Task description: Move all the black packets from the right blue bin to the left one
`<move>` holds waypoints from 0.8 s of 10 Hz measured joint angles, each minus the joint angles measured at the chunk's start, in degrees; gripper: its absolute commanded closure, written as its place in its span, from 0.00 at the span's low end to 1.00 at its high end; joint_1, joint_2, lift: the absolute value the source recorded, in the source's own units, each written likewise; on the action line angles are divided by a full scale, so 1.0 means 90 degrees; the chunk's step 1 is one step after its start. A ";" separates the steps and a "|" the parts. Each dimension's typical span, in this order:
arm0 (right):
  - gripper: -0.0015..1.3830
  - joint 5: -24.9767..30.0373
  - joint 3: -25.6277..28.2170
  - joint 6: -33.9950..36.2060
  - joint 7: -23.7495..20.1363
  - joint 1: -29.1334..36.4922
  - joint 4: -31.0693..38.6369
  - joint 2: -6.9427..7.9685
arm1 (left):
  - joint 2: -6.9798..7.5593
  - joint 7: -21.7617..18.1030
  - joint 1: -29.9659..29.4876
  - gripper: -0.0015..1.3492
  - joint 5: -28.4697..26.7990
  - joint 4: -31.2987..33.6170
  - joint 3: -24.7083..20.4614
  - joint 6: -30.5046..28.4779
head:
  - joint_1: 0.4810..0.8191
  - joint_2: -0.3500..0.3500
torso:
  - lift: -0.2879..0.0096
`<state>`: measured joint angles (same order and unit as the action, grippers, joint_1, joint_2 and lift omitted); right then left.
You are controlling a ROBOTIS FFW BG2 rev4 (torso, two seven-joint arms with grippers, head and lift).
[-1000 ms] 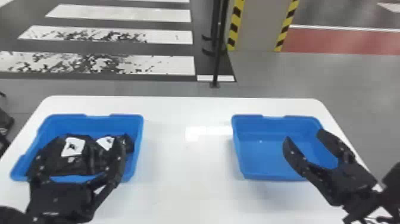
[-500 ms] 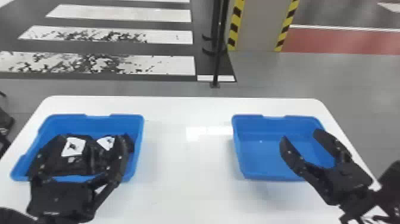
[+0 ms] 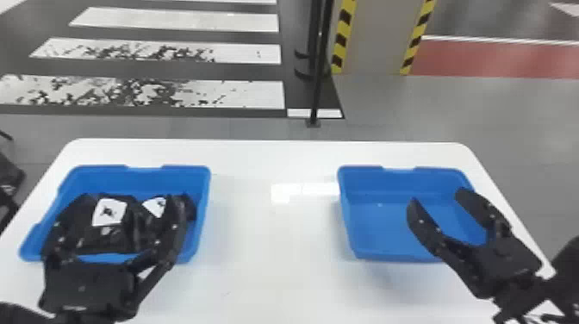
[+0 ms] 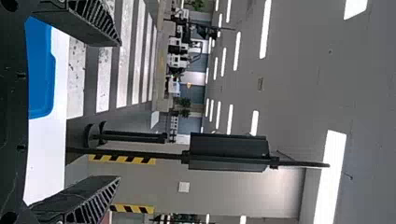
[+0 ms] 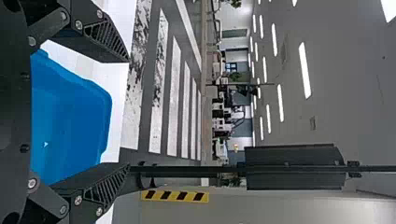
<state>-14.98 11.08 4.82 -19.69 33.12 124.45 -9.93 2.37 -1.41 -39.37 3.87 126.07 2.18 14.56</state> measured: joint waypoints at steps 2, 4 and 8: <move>0.18 -0.0028 0.0000 -0.0021 0.0004 0.0004 -0.0018 0.0000 | 0.0000 0.0000 -0.0007 0.00 -0.0017 0.0000 -0.0016 0.0043 | 0.63 0.40 | 0.50; 0.18 -0.0037 0.0000 -0.0021 0.0020 0.0035 0.0002 0.0000 | -0.0001 0.0000 -0.0015 0.00 -0.0024 0.0000 -0.0024 0.0069 | 0.63 0.40 | 0.50; 0.18 -0.0049 0.0000 -0.0021 0.0074 0.0090 0.0046 0.0002 | 0.0007 0.0000 -0.0002 0.00 -0.0003 0.0007 -0.0029 0.0083 | 0.63 0.40 | 0.50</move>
<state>-15.42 11.08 4.64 -19.02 33.92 124.86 -9.92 2.43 -1.41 -39.39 3.84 126.13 1.92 15.31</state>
